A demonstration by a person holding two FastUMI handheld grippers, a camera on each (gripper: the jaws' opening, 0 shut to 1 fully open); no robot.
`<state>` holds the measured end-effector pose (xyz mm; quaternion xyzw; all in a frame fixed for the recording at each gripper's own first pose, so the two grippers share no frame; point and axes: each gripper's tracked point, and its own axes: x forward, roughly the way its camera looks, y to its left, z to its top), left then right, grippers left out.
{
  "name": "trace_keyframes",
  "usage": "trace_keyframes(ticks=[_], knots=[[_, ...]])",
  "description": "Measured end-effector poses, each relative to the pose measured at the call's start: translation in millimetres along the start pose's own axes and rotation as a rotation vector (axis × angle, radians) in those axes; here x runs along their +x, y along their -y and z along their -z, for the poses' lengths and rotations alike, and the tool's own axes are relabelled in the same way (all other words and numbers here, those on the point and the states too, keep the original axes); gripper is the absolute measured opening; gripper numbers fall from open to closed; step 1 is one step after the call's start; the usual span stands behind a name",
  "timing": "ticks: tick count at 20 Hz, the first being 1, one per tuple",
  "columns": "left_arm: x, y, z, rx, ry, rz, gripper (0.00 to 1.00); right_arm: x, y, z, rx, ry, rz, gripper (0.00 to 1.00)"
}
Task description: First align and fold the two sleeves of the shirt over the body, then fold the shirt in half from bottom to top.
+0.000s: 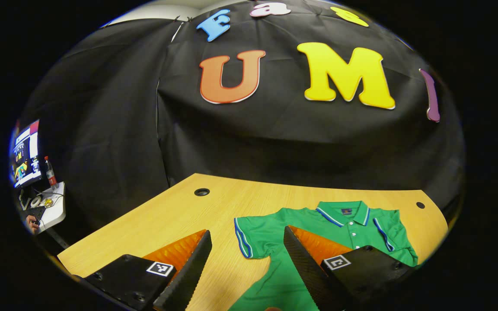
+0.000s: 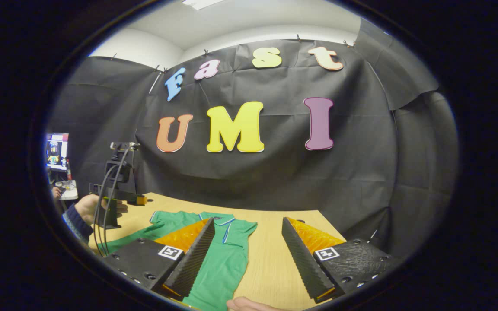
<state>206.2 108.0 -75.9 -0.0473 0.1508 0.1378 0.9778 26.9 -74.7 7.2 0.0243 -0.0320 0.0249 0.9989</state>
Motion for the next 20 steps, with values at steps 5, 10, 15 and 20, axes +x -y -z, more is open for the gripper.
trace_keyframes(ticks=[5,10,15,20], knots=[[80,-3,40,-0.144,-0.179,0.022,1.0,2,2,1,0.025,-0.001,-0.011,0.96],[118,-1,48,-0.115,-0.194,0.046,0.92,6,-1,6,0.035,-0.015,-0.025,0.96],[130,3,65,-0.049,-0.229,0.053,0.58,11,-1,12,0.045,-0.036,-0.032,0.95],[135,6,64,-0.076,-0.225,0.086,0.1,14,-1,15,0.063,-0.046,-0.029,0.95]])
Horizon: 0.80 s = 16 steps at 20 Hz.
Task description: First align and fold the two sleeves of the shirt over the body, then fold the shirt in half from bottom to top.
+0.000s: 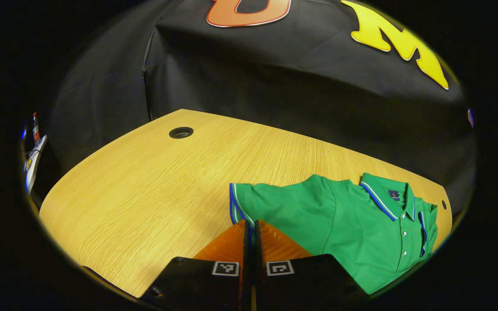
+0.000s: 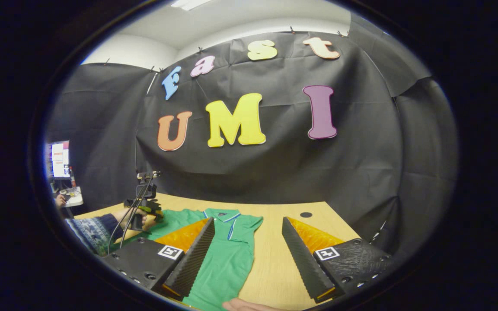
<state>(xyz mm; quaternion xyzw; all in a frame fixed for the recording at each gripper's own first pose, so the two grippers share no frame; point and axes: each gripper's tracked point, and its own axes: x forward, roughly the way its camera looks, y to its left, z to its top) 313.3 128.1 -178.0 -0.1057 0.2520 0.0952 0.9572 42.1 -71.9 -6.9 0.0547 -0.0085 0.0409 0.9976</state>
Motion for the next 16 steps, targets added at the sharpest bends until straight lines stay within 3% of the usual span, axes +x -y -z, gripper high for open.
trace_keyframes(ticks=[7,14,16], knots=[[-13,9,-14,0.164,-0.016,-0.036,0.07,4,7,-2,0.085,0.009,0.005,0.96],[-35,81,-30,0.256,0.024,0.022,0.07,13,24,11,0.07,-0.035,0.056,0.96],[-41,110,-30,0.234,0.04,0.082,0.07,14,22,11,0.039,-0.034,0.049,0.96]])
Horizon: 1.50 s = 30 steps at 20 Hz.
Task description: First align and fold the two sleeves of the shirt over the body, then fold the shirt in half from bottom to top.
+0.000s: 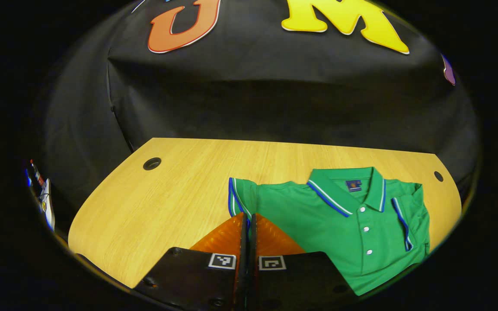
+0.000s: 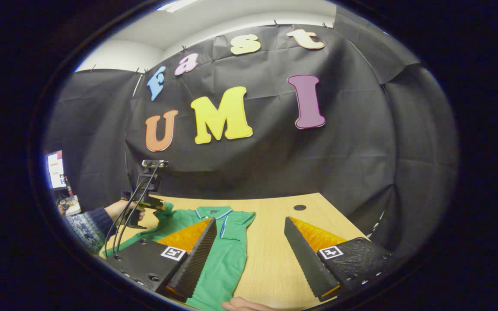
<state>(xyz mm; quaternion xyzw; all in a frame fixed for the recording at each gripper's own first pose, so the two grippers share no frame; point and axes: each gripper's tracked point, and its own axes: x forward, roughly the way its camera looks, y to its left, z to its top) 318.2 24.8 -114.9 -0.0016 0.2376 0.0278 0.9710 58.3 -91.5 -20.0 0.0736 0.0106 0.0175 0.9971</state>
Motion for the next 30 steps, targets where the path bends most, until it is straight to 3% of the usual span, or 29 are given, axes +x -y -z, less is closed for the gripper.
trace_keyframes(ticks=[2,4,5,7,8,13,17,22,25,28,30], knots=[[-8,30,-5,-0.004,0.009,0.073,0.21,-2,-1,0,-0.015,0.004,0.003,0.96],[-15,41,-21,0.006,0.059,0.073,0.92,-1,-7,-1,-0.002,0.012,-0.017,0.95],[-21,42,-28,0.003,0.085,0.058,0.89,0,-8,-1,0.013,0.016,-0.027,0.95],[-39,48,-37,0.0,0.113,0.067,0.99,1,-9,1,0.046,0.009,-0.035,0.96],[-49,49,-42,0.007,0.121,0.068,1.0,1,-9,2,0.048,0.003,-0.035,0.96],[-119,37,-66,-0.001,0.208,0.039,1.0,-2,-11,4,-0.032,-0.003,-0.016,0.96],[-194,11,-76,0.06,0.336,-0.009,1.0,-14,-19,-9,-0.07,0.017,-0.011,0.96],[-264,-27,-19,0.047,0.358,-0.045,1.0,-42,-48,-19,-0.105,0.058,-0.031,0.91],[-298,-50,16,0.011,0.419,-0.067,1.0,-63,-69,-25,-0.133,0.094,-0.066,0.96],[-315,-49,57,-0.023,0.439,-0.036,1.0,-79,-76,-8,-0.141,0.099,-0.081,0.95],[-324,-48,78,-0.034,0.441,-0.005,1.0,-87,-66,8,-0.149,0.076,-0.051,0.95]])
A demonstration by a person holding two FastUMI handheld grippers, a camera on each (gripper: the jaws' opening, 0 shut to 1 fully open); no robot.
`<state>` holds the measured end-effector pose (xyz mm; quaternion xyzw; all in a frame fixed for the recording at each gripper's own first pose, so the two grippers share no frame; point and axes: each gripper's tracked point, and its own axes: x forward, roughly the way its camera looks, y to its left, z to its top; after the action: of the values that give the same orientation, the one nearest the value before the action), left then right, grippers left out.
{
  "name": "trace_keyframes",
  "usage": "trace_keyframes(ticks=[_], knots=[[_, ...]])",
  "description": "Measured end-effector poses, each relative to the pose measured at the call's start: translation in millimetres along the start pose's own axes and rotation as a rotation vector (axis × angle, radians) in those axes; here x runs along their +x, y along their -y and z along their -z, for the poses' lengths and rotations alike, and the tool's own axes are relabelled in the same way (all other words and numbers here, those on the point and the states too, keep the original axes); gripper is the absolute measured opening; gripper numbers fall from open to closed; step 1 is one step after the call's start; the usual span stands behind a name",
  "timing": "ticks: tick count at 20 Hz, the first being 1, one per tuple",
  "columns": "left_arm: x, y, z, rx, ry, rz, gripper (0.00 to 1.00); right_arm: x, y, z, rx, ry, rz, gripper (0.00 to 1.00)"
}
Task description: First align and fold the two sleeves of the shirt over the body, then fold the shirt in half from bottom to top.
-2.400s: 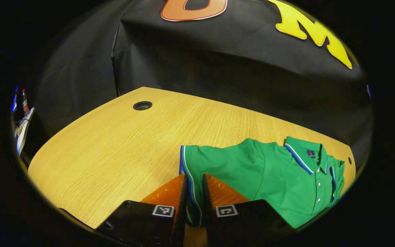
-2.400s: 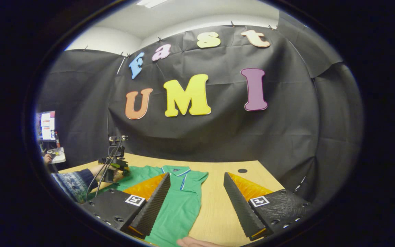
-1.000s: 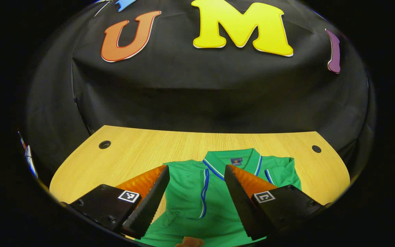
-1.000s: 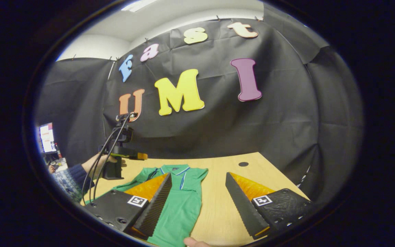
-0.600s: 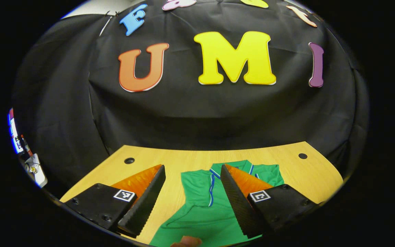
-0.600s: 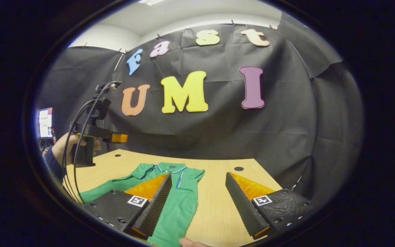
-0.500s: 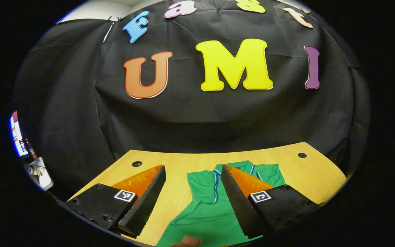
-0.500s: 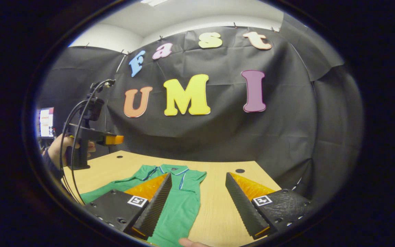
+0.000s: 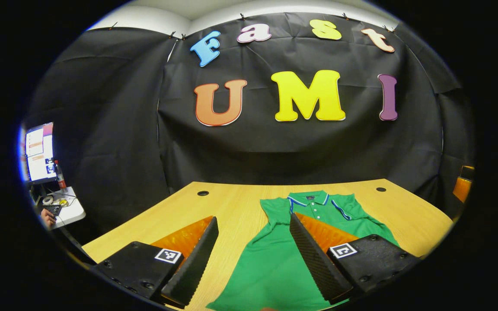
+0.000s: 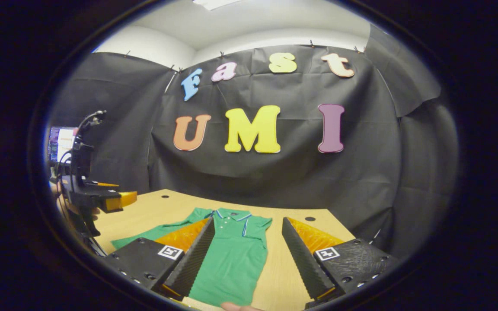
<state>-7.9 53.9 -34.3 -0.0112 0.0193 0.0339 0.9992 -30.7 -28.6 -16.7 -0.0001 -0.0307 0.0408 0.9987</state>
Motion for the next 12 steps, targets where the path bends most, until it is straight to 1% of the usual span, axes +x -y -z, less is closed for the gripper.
trace_keyframes(ticks=[3,6,8,10,11,12], knots=[[-16,-1,13,-0.007,0.002,0.021,1.0,-9,19,6,-0.01,0.017,0.061,0.95],[-24,-7,13,0.004,0.007,0.014,1.0,-8,19,12,0.05,0.002,0.059,0.96],[-24,-9,10,0.022,0.02,0.009,1.0,-6,25,14,0.037,-0.006,0.071,0.96],[-26,-7,10,0.017,0.026,0.021,1.0,-4,21,19,0.03,-0.018,0.066,0.94],[-26,-7,12,0.015,0.026,0.03,1.0,-4,19,22,0.035,-0.024,0.061,0.96],[-24,-9,14,0.008,0.027,0.032,1.0,-4,18,25,0.037,-0.03,0.058,0.95]])
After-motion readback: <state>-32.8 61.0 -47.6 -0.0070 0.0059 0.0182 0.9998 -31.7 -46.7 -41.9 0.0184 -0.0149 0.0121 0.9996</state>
